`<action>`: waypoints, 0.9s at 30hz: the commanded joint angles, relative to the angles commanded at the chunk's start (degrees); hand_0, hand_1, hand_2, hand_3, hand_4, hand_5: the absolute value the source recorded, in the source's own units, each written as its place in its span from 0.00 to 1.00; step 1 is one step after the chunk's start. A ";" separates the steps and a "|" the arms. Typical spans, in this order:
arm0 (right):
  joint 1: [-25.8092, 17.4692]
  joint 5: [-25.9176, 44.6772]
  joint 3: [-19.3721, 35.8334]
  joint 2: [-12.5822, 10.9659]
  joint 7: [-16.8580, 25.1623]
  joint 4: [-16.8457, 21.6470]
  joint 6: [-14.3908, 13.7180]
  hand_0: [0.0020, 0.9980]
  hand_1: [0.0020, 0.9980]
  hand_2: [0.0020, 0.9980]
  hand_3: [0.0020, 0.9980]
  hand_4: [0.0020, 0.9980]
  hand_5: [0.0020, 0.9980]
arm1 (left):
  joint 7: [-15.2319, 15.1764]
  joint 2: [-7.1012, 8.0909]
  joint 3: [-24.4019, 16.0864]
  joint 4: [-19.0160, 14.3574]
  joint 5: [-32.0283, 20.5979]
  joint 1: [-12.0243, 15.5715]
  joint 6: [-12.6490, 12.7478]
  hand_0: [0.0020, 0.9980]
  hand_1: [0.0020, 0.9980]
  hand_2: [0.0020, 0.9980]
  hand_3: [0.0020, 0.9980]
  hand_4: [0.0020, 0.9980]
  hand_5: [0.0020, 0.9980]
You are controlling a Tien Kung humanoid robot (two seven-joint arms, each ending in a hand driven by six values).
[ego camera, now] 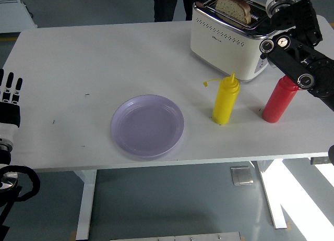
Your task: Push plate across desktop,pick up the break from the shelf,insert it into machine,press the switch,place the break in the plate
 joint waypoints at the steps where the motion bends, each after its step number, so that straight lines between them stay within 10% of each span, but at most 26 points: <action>1: -0.37 -0.72 1.03 -1.07 0.02 1.26 0.50 0.54 0.57 0.70 0.62 0.44 0.00 | -0.01 -0.01 -0.11 -0.05 0.02 0.07 0.00 0.75 0.68 0.64 0.62 0.70 0.91; 5: -2.66 -4.10 5.51 -6.08 0.51 6.81 4.22 0.54 0.57 0.70 0.62 0.44 0.00 | -0.04 -0.04 -0.64 -0.26 0.08 0.37 0.03 0.75 0.68 0.64 0.62 0.70 0.91; 6: -3.38 -5.29 6.74 -7.44 0.84 8.21 5.56 0.43 0.47 0.63 0.56 0.18 0.00 | -0.04 -0.04 -0.76 -0.31 0.10 0.45 0.05 0.75 0.68 0.64 0.62 0.70 0.90; 11: -6.39 -11.11 9.75 -13.92 1.99 13.87 12.03 0.43 0.47 0.63 0.56 0.18 0.00 | -0.03 -0.11 -1.10 -0.53 0.21 0.69 0.08 0.75 0.68 0.64 0.62 0.70 0.90; 12: -6.75 -12.21 9.68 -15.20 2.12 14.48 13.31 0.47 0.39 0.61 0.53 0.05 0.00 | -0.03 -0.12 -1.15 -0.55 0.22 0.73 0.08 0.75 0.68 0.64 0.63 0.70 0.90; 19: -8.60 -17.08 6.19 -22.58 1.91 14.94 22.03 0.43 0.34 0.60 0.50 0.06 0.00 | 0.01 -0.16 -1.10 -0.78 0.35 0.83 0.11 0.75 0.69 0.64 0.63 0.70 0.90; 27: -9.84 -18.84 1.90 -25.80 0.95 14.04 27.96 0.42 0.32 0.60 0.50 0.08 0.00 | 0.02 -0.19 -1.22 -0.76 0.39 1.01 0.12 0.75 0.69 0.64 0.63 0.70 0.90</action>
